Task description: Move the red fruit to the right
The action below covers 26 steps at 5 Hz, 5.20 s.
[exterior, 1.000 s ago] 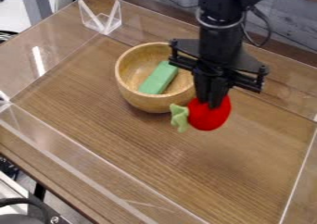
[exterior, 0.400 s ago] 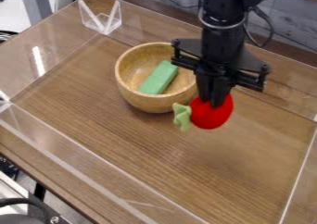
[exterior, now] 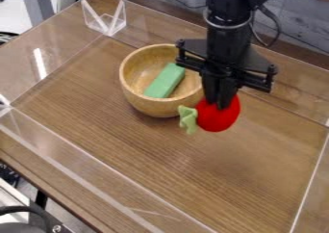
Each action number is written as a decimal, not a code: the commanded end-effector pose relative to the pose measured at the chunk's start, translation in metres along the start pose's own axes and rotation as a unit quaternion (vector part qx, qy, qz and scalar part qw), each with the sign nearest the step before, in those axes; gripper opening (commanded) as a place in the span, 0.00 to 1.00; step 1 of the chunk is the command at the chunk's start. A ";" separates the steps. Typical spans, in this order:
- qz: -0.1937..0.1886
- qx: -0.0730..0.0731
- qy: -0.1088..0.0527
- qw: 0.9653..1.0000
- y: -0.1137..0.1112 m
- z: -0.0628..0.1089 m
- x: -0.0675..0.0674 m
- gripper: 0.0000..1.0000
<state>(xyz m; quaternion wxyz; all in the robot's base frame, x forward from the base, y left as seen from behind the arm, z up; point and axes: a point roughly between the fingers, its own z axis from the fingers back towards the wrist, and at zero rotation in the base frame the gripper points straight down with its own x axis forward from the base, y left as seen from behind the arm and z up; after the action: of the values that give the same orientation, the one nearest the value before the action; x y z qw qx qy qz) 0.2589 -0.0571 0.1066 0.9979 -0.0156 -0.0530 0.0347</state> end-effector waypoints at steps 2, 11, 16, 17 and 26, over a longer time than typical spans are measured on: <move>0.009 -0.003 -0.015 1.000 0.003 0.002 0.009 0.00; -0.025 0.001 -0.008 1.000 0.115 -0.003 -0.027 0.00; -0.036 -0.009 0.002 0.999 0.130 -0.019 -0.030 0.00; -0.035 -0.012 0.005 0.999 0.132 -0.021 -0.029 0.00; -0.033 -0.030 0.010 0.999 0.126 -0.014 -0.010 0.00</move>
<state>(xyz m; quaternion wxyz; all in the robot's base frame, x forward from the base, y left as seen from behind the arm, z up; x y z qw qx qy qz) 0.2318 0.0623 0.0732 0.9984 -0.0535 -0.0152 -0.0039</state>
